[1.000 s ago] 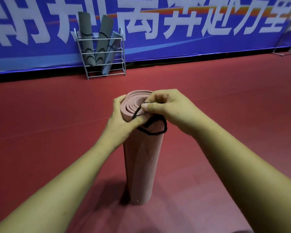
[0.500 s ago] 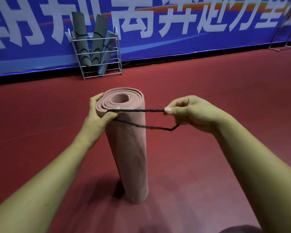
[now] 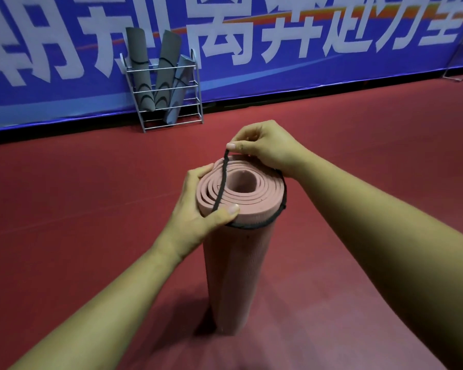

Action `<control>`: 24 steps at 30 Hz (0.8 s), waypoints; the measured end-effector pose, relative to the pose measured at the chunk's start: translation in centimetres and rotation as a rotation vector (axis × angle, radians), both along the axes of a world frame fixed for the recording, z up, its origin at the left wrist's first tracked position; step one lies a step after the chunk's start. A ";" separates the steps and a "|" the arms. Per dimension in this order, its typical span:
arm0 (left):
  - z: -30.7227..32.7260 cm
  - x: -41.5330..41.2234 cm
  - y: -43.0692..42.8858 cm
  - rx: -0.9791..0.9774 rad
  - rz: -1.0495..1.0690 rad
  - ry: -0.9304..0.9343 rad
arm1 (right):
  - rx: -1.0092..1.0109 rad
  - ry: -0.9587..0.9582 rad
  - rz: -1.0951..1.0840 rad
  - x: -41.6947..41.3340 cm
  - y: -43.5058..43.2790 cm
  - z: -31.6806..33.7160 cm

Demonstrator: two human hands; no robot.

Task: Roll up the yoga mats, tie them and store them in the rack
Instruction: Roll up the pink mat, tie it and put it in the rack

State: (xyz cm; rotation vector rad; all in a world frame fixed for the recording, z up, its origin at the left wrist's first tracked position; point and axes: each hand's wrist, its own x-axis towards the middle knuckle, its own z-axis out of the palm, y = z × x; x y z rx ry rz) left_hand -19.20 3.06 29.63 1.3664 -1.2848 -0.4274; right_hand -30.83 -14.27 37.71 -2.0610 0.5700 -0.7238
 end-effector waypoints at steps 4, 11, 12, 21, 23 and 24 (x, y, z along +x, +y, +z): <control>0.1 1.7 0.2 0.001 0.011 -0.056 | 0.302 0.067 0.061 1.5 -1.5 -0.8; 0.4 3.0 -0.3 -0.037 -0.001 -0.077 | 0.800 -0.024 -0.097 0.6 -1.0 -10.2; 0.4 3.3 -0.3 -0.041 -0.004 -0.072 | 0.797 -0.113 -0.096 0.2 -0.3 -10.8; 0.7 3.1 -0.2 -0.067 0.038 -0.022 | 0.020 -0.018 0.162 -5.7 2.7 -7.4; 0.7 2.7 -0.4 -0.055 0.047 -0.036 | -0.040 0.086 0.219 -6.8 2.7 -5.5; 0.8 2.5 -0.4 -0.046 0.055 -0.047 | -0.105 0.157 0.208 -7.0 2.8 -4.6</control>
